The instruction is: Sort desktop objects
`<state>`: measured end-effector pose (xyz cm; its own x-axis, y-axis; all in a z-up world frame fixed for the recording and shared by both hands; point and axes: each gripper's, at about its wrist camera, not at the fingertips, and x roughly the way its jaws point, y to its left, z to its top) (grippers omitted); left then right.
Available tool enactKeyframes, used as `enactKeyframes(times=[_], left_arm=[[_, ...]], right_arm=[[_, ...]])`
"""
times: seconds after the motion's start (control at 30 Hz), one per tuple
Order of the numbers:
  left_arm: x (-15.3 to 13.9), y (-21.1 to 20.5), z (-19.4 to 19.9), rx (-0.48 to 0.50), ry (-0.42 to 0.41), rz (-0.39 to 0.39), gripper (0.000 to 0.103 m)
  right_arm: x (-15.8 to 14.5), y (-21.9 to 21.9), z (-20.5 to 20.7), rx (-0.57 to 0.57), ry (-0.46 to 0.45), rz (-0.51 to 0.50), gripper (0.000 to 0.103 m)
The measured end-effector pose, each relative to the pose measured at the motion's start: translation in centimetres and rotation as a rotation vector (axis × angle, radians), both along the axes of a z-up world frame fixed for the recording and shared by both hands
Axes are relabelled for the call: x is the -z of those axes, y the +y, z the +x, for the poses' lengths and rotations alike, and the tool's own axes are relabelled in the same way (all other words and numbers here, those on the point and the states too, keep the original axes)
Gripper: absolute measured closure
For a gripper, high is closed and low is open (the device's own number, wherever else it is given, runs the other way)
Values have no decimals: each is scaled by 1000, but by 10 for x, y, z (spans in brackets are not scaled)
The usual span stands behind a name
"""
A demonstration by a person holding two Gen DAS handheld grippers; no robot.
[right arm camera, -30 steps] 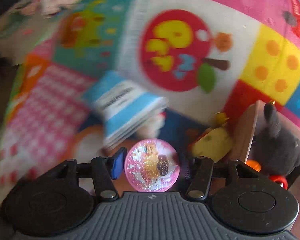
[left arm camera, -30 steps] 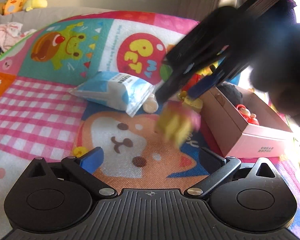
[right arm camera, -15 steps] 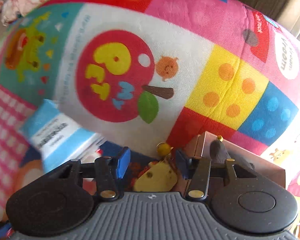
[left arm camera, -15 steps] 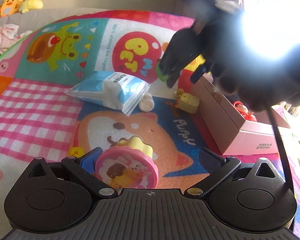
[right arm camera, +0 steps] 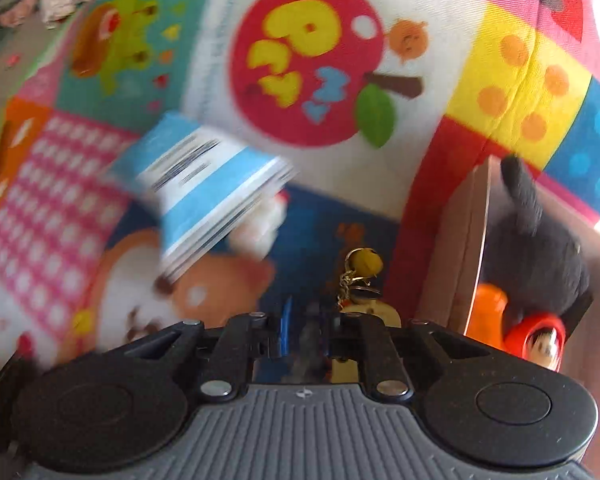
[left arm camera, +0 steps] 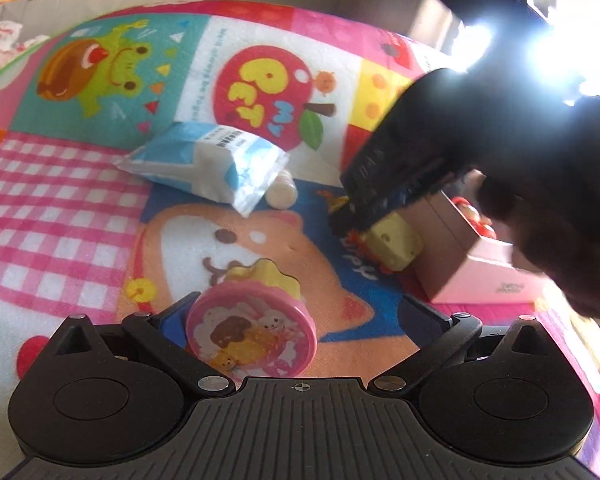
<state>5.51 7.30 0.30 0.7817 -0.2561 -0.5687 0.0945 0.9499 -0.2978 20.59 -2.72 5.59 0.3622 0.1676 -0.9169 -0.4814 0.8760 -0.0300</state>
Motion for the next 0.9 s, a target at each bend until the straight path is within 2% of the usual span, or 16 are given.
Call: enactKeyframes(times=[0.13,0.2,0.23,0.3,0.37,0.4,0.47,0.5,0.6,0.67,0.7,0.77,0.83,0.87,0.9], left_arm=[[-1,-16,-7,109,-11,53,0],[-2,-25,-11,145,-20,91,0],[-2,-29,-13,150,-26,110,0],[-1,-36,-13,146,-29,147,0],[0,-40,-12,136,-18,172,0],[1,-40,-10,128,-10,178,0],[1,-37,-8,109,3,164,0],[1,-33,-8,93,5,150,0],[1,-22,-10,28,-1,100,0],[0,-16,-10,16,-5,71,0],[-1,-15,-10,19,-9,63,0],[-1,-14,-12,53,-21,41,0],[-2,-12,-14,117,-26,14,0],[-1,-12,-15,164,3,1,0],[-2,-15,-20,194,1,16,0]], right_arm=[[-5,-18,-36,3,62,57,89],[-9,-34,-54,20,50,78,89],[-13,-36,-68,5,-5,77,89],[-24,-36,-93,-40,-173,35,88],[-30,-34,-104,-78,-285,-16,72],[-30,-30,-101,-86,-300,-23,67],[-28,-20,-86,-79,-308,-14,49],[-24,-15,-75,-62,-322,-13,46],[-10,0,-38,0,-320,-16,50],[9,9,-15,36,-273,-40,68],[16,10,-6,56,-237,-45,70],[21,10,-7,73,-250,-63,71],[19,4,-17,59,-233,-33,71],[17,0,-25,38,-219,-18,71],[16,-5,-34,20,-208,-5,71]])
